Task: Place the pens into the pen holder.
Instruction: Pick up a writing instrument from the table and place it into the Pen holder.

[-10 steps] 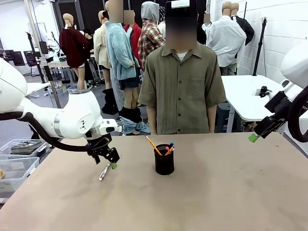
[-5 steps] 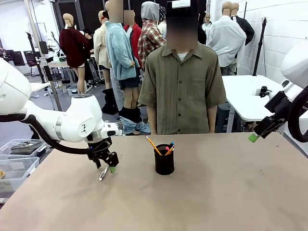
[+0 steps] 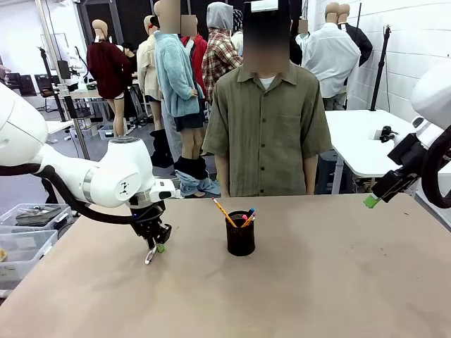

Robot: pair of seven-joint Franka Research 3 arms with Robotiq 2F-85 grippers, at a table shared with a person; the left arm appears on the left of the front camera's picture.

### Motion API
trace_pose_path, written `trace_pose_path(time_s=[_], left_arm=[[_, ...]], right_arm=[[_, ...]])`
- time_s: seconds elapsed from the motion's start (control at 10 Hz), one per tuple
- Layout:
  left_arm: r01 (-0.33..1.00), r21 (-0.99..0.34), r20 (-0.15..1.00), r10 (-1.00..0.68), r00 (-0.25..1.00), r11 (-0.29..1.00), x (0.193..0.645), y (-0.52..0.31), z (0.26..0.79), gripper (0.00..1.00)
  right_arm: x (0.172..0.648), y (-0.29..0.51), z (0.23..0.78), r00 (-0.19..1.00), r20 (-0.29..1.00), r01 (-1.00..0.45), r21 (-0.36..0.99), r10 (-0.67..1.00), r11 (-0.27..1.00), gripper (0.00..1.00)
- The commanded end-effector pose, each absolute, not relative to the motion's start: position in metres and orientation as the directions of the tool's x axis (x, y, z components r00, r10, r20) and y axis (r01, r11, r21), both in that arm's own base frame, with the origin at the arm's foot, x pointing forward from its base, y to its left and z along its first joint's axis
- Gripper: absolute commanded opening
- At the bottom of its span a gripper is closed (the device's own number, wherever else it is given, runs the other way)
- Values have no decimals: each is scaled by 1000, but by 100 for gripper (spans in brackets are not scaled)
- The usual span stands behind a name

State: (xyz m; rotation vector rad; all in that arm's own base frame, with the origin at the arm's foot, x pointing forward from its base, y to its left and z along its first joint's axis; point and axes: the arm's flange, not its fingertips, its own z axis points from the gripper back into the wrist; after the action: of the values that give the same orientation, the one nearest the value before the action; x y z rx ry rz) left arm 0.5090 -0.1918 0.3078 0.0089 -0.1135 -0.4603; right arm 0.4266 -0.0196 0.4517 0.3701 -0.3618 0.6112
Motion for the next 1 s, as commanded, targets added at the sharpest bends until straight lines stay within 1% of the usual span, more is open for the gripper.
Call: trace_pose_path(time_s=[0.0, 0.3, 0.4, 0.5, 0.6, 0.8, 0.9], left_arm=[[431, 67, 88, -435, 896, 900, 507, -191, 305, 0], [469, 63, 88, -473, 877, 881, 503, -187, 308, 0], [501, 35, 133, -501, 855, 865, 495, -182, 315, 0], [555, -30, 216, -537, 815, 831, 478, -172, 330, 0], [589, -38, 326, -547, 771, 807, 461, -162, 344, 0], [676, -5, 516, -577, 633, 737, 436, -145, 367, 0], [736, 18, 600, -596, 533, 677, 422, -144, 376, 0]], right_arm=[[427, -20, 449, 752, 439, -622, 224, 492, 750, 88], [427, -20, 449, 752, 439, -622, 224, 492, 750, 88], [427, -20, 449, 752, 439, -622, 224, 492, 750, 88], [427, -20, 449, 752, 439, -622, 224, 492, 750, 88], [427, -20, 449, 752, 439, -622, 224, 492, 750, 88], [427, -20, 449, 752, 439, -622, 224, 492, 750, 88], [427, -20, 449, 752, 439, -622, 224, 492, 750, 88]])
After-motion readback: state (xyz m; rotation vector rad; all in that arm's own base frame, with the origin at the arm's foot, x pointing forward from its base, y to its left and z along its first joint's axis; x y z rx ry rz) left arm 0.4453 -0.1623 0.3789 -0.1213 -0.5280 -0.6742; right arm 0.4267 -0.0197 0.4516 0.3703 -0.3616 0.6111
